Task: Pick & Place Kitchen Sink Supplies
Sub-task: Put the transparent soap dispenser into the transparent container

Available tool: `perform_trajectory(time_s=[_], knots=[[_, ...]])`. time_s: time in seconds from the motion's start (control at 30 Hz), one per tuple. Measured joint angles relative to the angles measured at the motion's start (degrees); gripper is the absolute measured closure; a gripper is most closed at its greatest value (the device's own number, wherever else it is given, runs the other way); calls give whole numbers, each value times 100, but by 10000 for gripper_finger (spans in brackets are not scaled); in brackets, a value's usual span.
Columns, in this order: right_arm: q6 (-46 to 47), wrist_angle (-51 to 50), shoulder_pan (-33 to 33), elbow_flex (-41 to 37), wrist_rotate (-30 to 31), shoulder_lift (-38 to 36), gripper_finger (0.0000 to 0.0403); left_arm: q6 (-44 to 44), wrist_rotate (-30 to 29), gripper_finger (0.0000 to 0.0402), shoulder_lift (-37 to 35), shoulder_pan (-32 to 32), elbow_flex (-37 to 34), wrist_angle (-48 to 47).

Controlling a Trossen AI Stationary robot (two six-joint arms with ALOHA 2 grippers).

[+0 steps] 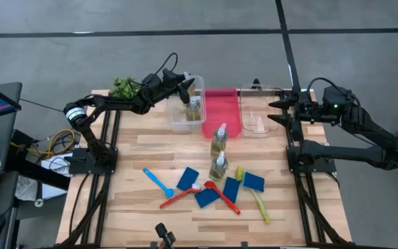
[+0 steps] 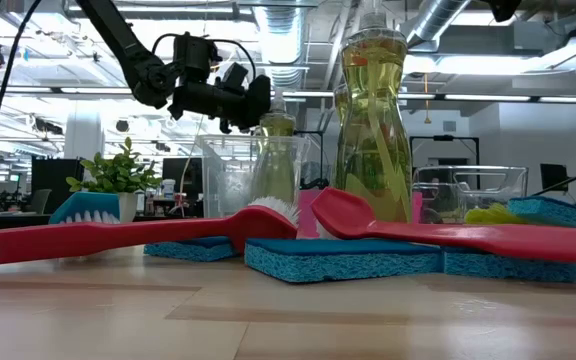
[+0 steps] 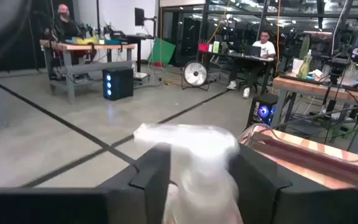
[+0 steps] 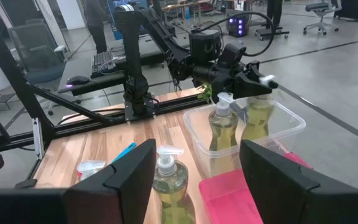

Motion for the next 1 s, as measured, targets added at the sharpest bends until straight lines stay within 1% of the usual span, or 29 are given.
perform_trajectory(time_s=[0.2, 0.37, 0.53, 0.7, 0.9, 1.0], knots=[[1, 0, 0, 0, 0, 0, 178, 9, 0, 183, -31, -2, 2, -51], [3, 0, 0, 0, 0, 0, 178, 25, 0, 153, -52, -2, 2, -78], [160, 0, 0, 0, -2, 0, 178, 21, 0, 142, -53, 0, 2, -146], [403, -2, 0, 0, -4, 0, 178, 81, -3, 142, -137, 0, 2, -516], [452, -13, 0, 0, -4, 0, 178, 601, -5, 141, -675, -17, -2, -1256], [450, -8, 0, 0, -4, 0, 178, 663, -9, 141, -1001, -13, -2, -1634]])
